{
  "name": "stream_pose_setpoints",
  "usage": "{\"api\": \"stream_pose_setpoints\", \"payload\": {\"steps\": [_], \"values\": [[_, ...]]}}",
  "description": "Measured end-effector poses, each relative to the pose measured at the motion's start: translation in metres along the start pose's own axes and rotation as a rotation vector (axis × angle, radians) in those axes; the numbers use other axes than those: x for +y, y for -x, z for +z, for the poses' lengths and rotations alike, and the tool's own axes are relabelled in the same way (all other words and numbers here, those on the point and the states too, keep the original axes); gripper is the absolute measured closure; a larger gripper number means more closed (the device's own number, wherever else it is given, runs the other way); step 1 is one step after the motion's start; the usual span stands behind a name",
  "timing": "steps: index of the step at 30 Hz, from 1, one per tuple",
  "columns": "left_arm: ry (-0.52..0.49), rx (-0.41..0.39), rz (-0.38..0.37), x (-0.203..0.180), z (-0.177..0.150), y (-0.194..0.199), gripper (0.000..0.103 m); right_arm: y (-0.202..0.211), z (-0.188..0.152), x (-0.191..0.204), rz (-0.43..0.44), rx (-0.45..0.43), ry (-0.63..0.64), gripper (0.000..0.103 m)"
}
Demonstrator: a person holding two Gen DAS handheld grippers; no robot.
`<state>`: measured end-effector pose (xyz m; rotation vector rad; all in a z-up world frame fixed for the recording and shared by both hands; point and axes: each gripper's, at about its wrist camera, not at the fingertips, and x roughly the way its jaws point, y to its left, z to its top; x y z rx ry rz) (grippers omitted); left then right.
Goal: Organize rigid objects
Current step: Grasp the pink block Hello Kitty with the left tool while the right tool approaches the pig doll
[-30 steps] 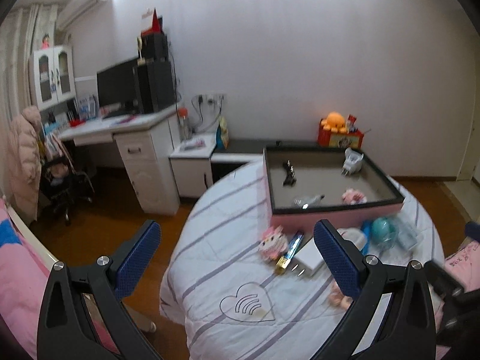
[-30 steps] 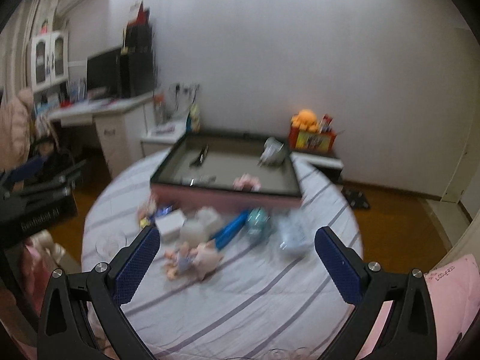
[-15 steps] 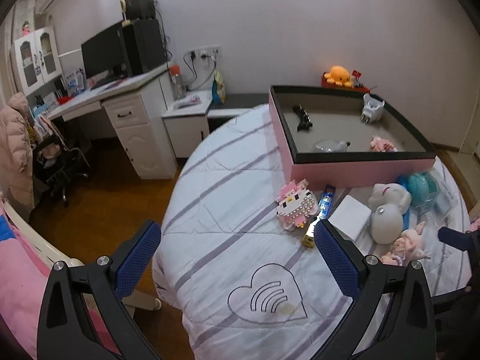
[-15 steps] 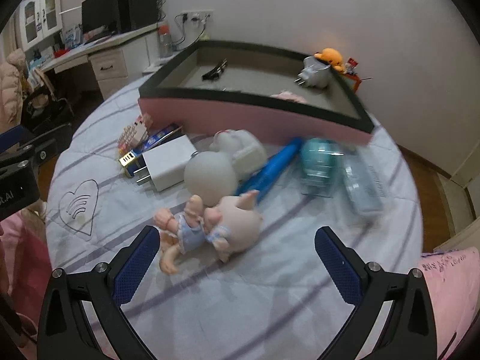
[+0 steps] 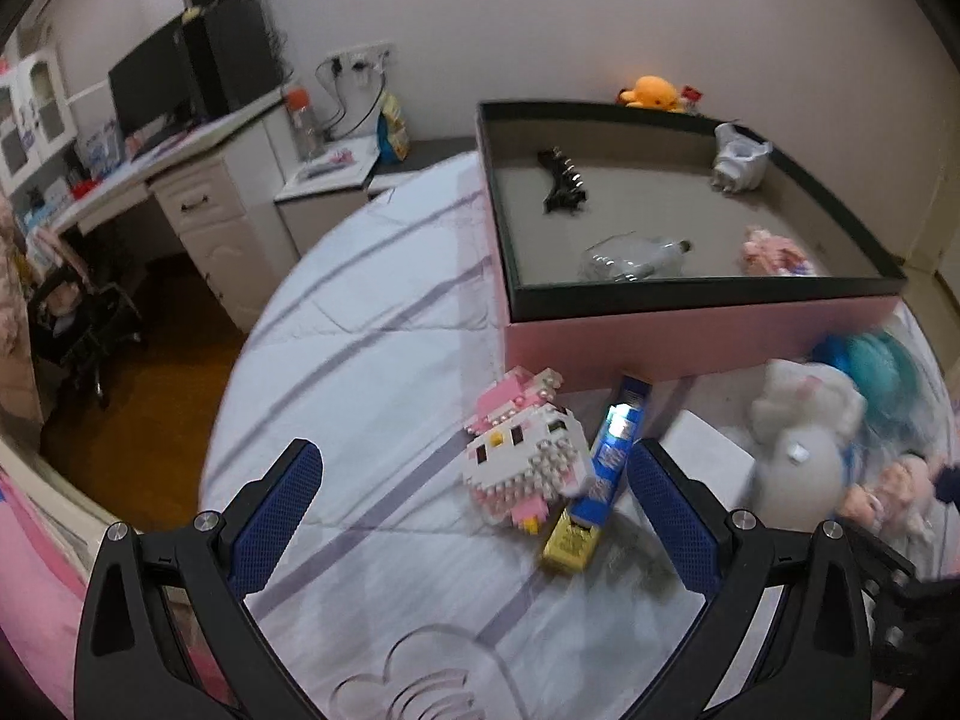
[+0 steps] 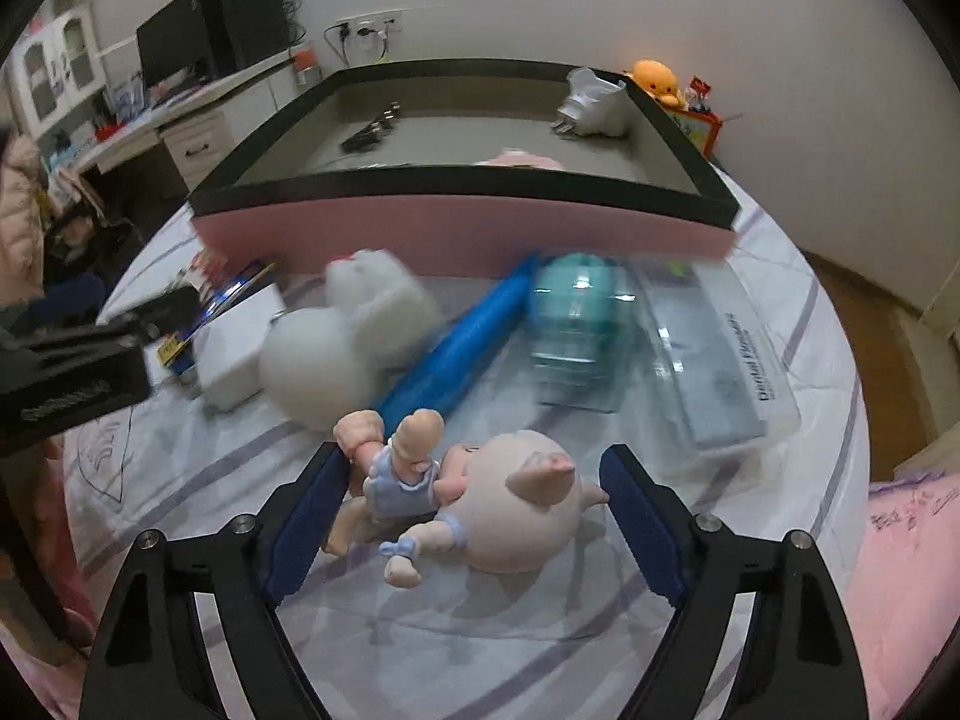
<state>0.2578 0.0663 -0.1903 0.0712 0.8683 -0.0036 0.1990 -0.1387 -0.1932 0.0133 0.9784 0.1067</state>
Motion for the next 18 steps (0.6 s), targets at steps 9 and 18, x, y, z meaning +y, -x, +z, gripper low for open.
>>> {"api": "stream_pose_setpoints", "payload": {"steps": [9,18], "values": [[0.131,0.025,-0.115,0.022,-0.006,-0.010,0.061,-0.003,0.000,-0.006,0.059,0.005,0.001,0.016],[0.124,0.022,-0.096,0.018,-0.012,-0.006,0.061,-0.002,-0.001,-0.009,0.062,-0.001,-0.010,0.016]]}}
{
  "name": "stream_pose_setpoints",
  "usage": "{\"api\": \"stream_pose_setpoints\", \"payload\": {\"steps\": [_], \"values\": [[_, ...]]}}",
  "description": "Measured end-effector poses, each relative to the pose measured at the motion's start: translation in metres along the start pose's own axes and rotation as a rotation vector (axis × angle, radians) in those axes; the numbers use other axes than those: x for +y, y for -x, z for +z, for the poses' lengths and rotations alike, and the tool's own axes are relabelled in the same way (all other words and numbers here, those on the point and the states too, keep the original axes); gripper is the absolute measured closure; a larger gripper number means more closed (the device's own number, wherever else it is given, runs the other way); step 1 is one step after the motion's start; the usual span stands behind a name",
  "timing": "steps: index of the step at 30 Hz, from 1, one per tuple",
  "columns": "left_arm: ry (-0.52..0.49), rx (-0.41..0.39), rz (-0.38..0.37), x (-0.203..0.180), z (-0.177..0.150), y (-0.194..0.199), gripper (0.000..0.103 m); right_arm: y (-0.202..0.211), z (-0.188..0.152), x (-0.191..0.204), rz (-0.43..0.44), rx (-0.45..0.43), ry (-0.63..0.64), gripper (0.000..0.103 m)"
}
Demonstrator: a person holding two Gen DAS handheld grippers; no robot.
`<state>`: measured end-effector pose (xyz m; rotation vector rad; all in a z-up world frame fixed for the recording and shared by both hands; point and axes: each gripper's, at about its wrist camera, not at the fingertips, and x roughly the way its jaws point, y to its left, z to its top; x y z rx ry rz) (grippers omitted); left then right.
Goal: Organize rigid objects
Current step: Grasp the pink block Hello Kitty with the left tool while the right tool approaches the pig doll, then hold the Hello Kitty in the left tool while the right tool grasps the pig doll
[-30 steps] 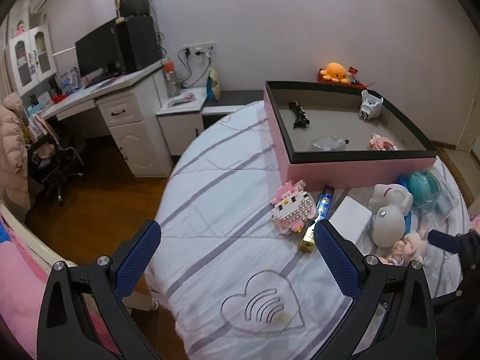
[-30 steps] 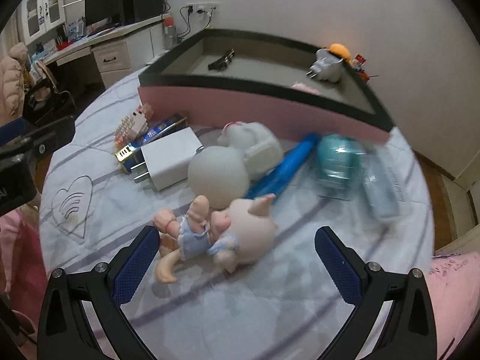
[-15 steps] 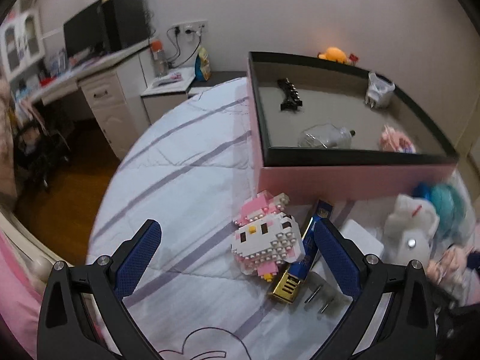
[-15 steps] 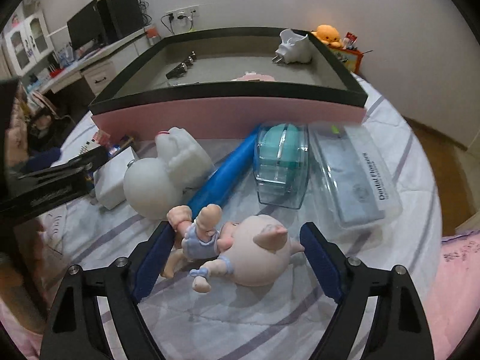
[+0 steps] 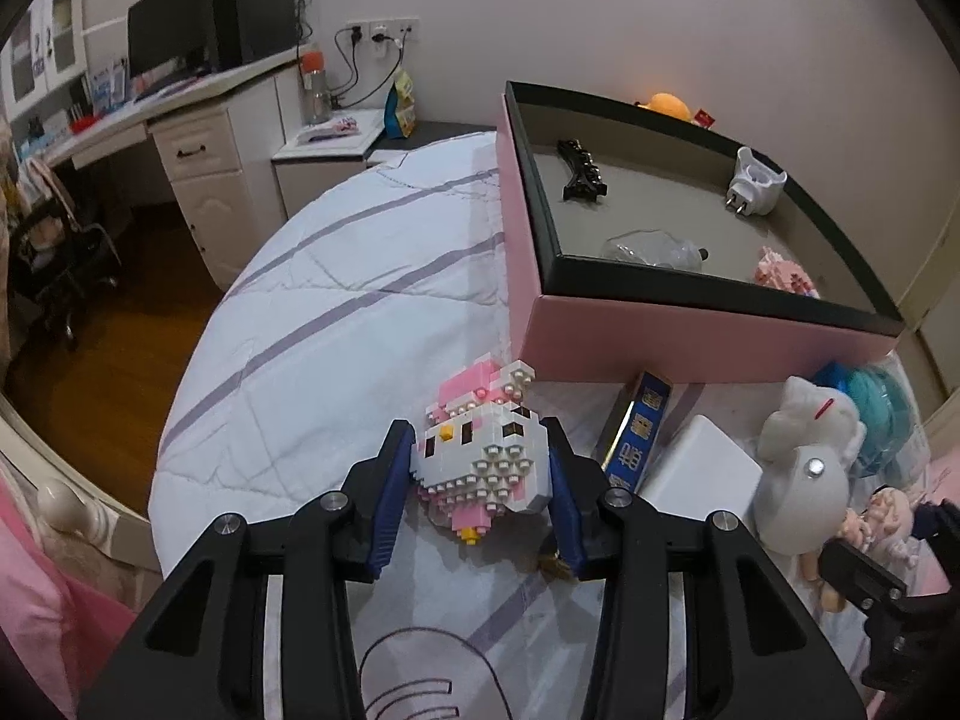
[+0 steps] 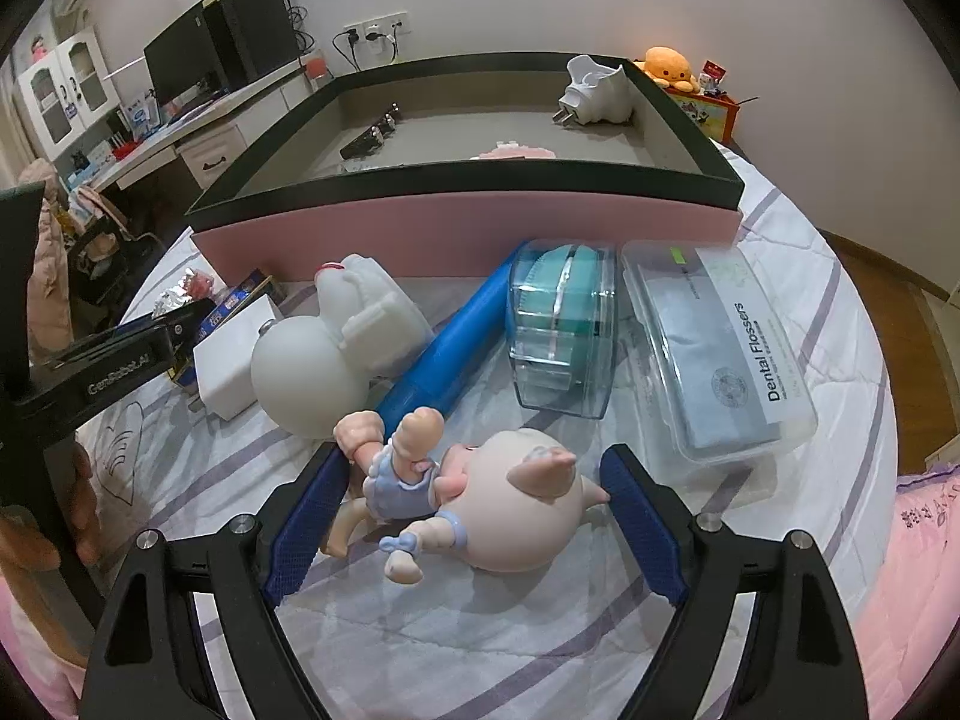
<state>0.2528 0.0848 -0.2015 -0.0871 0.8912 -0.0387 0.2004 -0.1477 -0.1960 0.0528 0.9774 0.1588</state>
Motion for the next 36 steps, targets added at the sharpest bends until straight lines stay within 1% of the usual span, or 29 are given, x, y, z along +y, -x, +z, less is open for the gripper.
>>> {"api": "stream_pose_setpoints", "payload": {"steps": [4,9,13,15,17,20,23,25,27,30,32,33,35,36], "values": [[0.011,0.000,0.009,0.001,-0.001,0.004,0.061,0.002,0.000,0.004,-0.022,-0.001,0.017,0.017],[0.001,-0.002,0.031,-0.001,-0.003,0.013,0.061,0.007,0.001,0.007,-0.030,-0.005,0.016,0.018],[0.003,-0.017,0.013,-0.001,-0.006,0.024,0.061,0.015,0.000,0.009,-0.026,-0.024,0.011,0.019],[0.003,-0.027,0.019,0.000,-0.007,0.030,0.061,0.020,-0.001,0.010,-0.018,-0.034,0.009,0.027],[0.005,-0.037,0.011,0.001,-0.009,0.038,0.061,0.025,-0.001,0.010,-0.013,-0.046,0.000,0.027],[0.000,-0.054,0.012,0.002,-0.011,0.046,0.061,0.029,-0.001,0.010,-0.031,-0.061,-0.004,0.027],[0.003,-0.060,0.010,0.003,-0.012,0.051,0.061,0.023,-0.003,0.012,-0.048,-0.043,0.024,0.027],[0.006,-0.057,0.014,0.003,-0.013,0.050,0.061,0.013,-0.003,0.011,-0.060,-0.030,0.007,0.026],[0.004,-0.053,0.020,0.003,-0.013,0.048,0.061,0.006,-0.001,0.008,-0.045,-0.039,-0.020,0.022],[0.002,-0.038,0.024,0.005,-0.012,0.041,0.061,-0.002,0.005,0.007,-0.040,-0.022,-0.006,0.016],[0.003,-0.030,0.032,0.006,-0.011,0.035,0.061,-0.013,0.008,0.008,-0.023,0.007,-0.019,0.016],[0.004,-0.024,0.032,0.006,-0.010,0.031,0.061,-0.016,0.008,0.009,-0.029,0.006,-0.018,0.016],[0.005,-0.012,0.034,0.007,-0.010,0.025,0.061,-0.020,0.007,0.016,-0.058,-0.008,0.020,0.016],[0.006,-0.007,0.038,0.008,-0.010,0.023,0.061,-0.022,0.006,0.019,-0.077,-0.007,0.038,0.018]]}}
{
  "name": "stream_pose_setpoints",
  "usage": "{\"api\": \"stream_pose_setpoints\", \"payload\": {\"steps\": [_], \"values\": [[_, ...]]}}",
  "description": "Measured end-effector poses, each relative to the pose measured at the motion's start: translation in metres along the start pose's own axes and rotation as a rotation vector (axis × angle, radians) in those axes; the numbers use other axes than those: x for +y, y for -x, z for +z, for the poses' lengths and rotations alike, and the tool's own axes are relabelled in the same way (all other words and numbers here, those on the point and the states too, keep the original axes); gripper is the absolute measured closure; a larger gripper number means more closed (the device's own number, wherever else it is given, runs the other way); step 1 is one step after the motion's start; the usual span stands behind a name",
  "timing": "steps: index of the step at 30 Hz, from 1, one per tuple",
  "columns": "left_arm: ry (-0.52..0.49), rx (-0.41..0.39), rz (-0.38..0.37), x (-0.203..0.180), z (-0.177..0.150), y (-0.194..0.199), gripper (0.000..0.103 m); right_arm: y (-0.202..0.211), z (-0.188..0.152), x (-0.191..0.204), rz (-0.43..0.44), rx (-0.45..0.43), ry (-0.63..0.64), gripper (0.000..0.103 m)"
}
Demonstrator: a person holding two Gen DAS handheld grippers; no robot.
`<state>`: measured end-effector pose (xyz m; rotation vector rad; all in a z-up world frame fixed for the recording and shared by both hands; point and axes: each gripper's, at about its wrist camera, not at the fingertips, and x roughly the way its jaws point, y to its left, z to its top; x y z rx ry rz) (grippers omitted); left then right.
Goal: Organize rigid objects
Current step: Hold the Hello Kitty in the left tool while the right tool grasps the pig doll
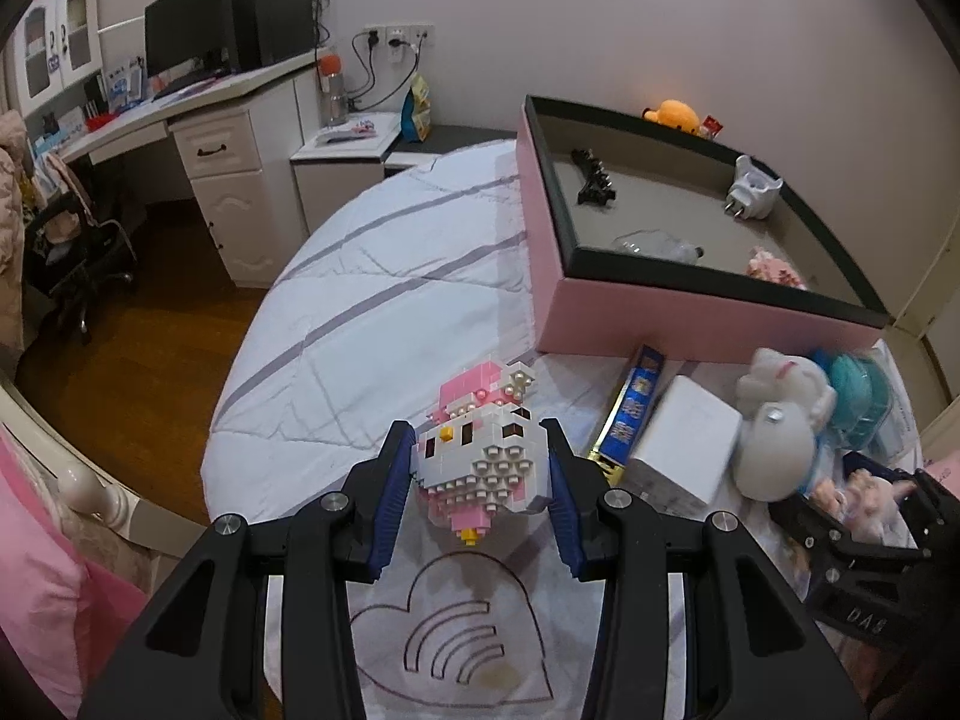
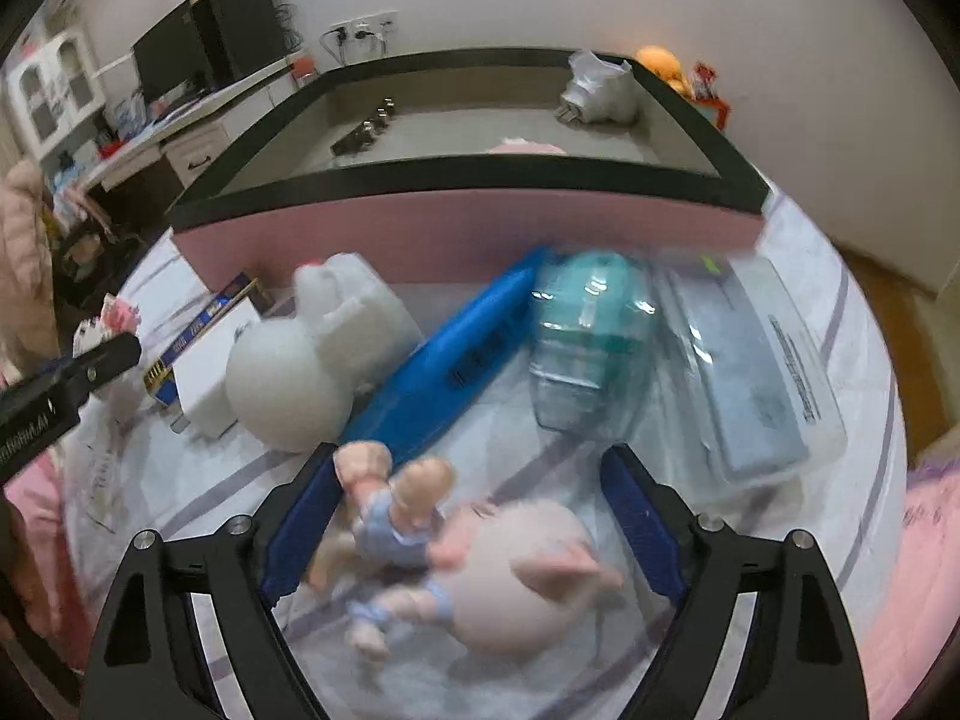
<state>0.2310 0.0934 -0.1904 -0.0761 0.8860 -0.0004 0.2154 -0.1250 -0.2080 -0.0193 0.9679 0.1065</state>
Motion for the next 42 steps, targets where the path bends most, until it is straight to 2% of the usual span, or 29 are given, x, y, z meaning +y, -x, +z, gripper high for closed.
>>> {"api": "stream_pose_setpoints", "payload": {"steps": [1,2,6,13,14,15,17,21,22,24,26,29,32,34,39,40,41,42], "values": [[0.001,0.006,0.006,0.001,0.000,-0.003,0.061,0.001,0.000,0.001,-0.001,0.000,0.004,0.022],[0.002,0.010,0.009,0.001,0.000,-0.004,0.061,0.004,-0.001,0.000,0.024,-0.002,-0.002,0.032],[-0.002,0.005,0.007,0.001,0.000,-0.003,0.061,0.013,-0.003,-0.010,0.072,0.005,-0.042,0.033],[-0.011,-0.015,-0.004,-0.002,-0.002,0.010,0.061,0.027,-0.005,-0.009,0.054,-0.016,-0.036,0.035],[-0.010,-0.019,-0.007,-0.002,-0.003,0.012,0.061,0.030,-0.005,-0.008,0.058,-0.023,-0.035,0.062],[-0.009,-0.023,-0.008,-0.003,-0.003,0.014,0.061,0.035,-0.004,-0.010,0.084,-0.026,-0.046,0.080],[-0.009,-0.035,-0.012,-0.003,-0.003,0.021,0.061,0.043,-0.002,-0.012,0.089,-0.039,-0.047,0.083],[-0.016,-0.055,-0.023,-0.005,-0.006,0.032,0.061,0.046,-0.004,-0.015,0.067,-0.045,-0.037,0.083],[-0.019,-0.058,-0.024,-0.006,-0.007,0.034,0.061,0.048,-0.005,-0.014,0.065,-0.045,-0.032,0.072],[-0.019,-0.059,-0.022,-0.006,-0.008,0.035,0.061,0.052,-0.010,-0.013,0.018,-0.043,-0.026,0.036],[-0.013,-0.057,-0.021,-0.005,-0.008,0.036,0.061,0.059,-0.018,-0.013,0.007,-0.050,-0.014,0.019],[-0.014,-0.054,-0.014,-0.005,-0.010,0.036,0.061,0.063,-0.029,-0.016,-0.006,-0.034,-0.017,0.019],[-0.015,-0.046,-0.018,-0.007,-0.014,0.034,0.061,0.054,-0.040,-0.019,0.020,0.005,-0.035,0.019],[-0.022,-0.040,-0.018,-0.008,-0.018,0.034,0.061,0.046,-0.045,-0.019,0.006,0.030,-0.039,0.019],[-0.038,-0.026,-0.021,-0.012,-0.025,0.033,0.061,0.036,-0.043,-0.019,0.049,-0.015,-0.060,0.019],[-0.039,-0.025,-0.021,-0.012,-0.025,0.033,0.061,0.035,-0.041,-0.018,0.079,-0.028,-0.059,0.023],[-0.039,-0.025,-0.022,-0.013,-0.025,0.033,0.061,0.034,-0.039,-0.016,0.099,-0.027,-0.053,0.040],[-0.039,-0.026,-0.022,-0.013,-0.025,0.033,0.061,0.032,-0.037,-0.013,0.129,-0.021,-0.043,0.051]]}}
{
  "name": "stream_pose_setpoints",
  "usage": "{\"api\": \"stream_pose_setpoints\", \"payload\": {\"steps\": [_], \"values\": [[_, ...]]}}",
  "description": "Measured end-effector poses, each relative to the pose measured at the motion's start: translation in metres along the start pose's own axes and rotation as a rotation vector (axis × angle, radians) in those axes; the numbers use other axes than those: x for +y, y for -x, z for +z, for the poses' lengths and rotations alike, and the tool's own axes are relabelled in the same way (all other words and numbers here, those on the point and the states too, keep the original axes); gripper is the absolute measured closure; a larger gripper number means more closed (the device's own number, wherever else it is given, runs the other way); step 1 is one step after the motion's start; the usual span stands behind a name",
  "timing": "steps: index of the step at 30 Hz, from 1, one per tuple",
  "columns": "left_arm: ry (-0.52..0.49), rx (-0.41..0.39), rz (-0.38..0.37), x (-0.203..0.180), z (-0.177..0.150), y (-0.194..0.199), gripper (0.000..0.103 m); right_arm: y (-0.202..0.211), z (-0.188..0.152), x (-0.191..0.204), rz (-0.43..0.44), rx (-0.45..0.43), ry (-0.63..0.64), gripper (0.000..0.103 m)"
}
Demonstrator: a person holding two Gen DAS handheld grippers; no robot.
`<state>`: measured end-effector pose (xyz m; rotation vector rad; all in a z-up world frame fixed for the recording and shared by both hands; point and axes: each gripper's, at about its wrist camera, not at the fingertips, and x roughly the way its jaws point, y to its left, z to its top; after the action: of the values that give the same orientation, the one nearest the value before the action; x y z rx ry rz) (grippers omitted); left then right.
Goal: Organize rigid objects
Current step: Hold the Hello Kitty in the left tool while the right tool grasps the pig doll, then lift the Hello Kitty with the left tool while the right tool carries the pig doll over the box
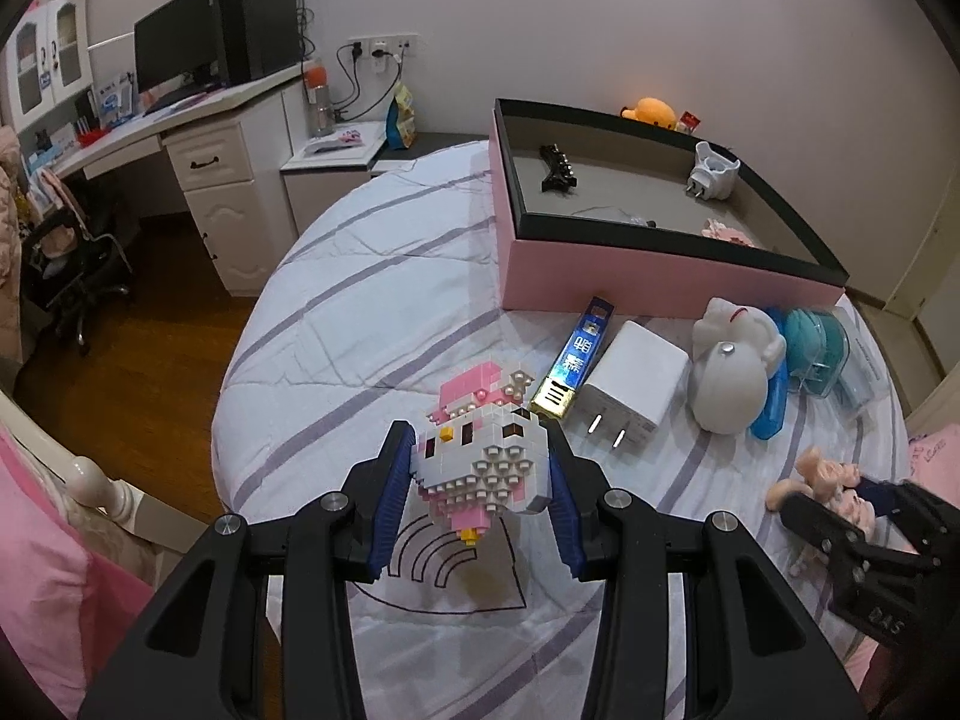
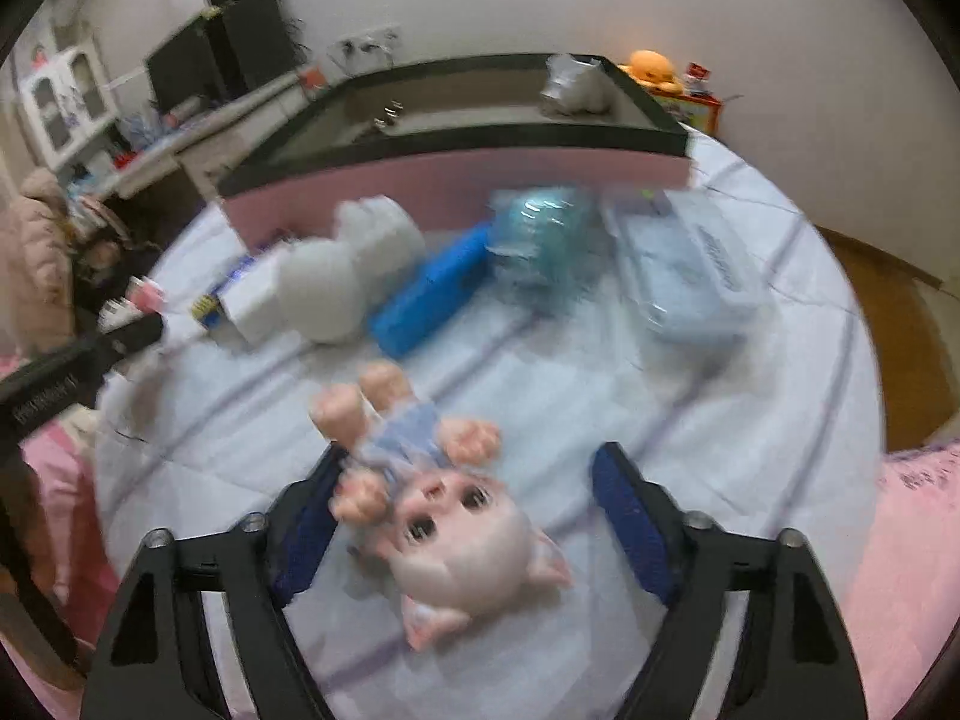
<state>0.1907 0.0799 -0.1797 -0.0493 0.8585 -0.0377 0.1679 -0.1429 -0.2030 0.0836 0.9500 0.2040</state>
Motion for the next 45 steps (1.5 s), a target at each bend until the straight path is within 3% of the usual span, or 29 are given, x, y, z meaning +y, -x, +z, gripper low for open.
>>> {"api": "stream_pose_setpoints", "payload": {"steps": [4,10,20,24,36,45], "values": [[-0.003,-0.003,-0.001,0.000,-0.001,0.002,0.061,-0.001,-0.001,0.009,-0.035,0.017,0.048,0.053],[-0.011,-0.008,0.002,-0.003,-0.001,0.006,0.061,0.011,0.001,0.004,-0.025,0.005,0.008,0.058],[-0.020,-0.065,-0.015,-0.009,0.004,0.032,0.061,0.048,0.018,-0.003,-0.032,-0.106,-0.012,0.058],[-0.029,-0.105,-0.013,-0.013,0.008,0.048,0.061,0.078,0.028,-0.004,-0.057,-0.193,-0.017,0.058],[-0.063,-0.360,-0.021,-0.034,0.027,0.140,0.061,0.185,0.038,0.002,-0.114,-0.491,0.008,0.058],[-0.084,-0.534,0.005,-0.046,0.034,0.199,0.061,0.221,0.032,0.010,-0.117,-0.598,0.029,0.058]]}}
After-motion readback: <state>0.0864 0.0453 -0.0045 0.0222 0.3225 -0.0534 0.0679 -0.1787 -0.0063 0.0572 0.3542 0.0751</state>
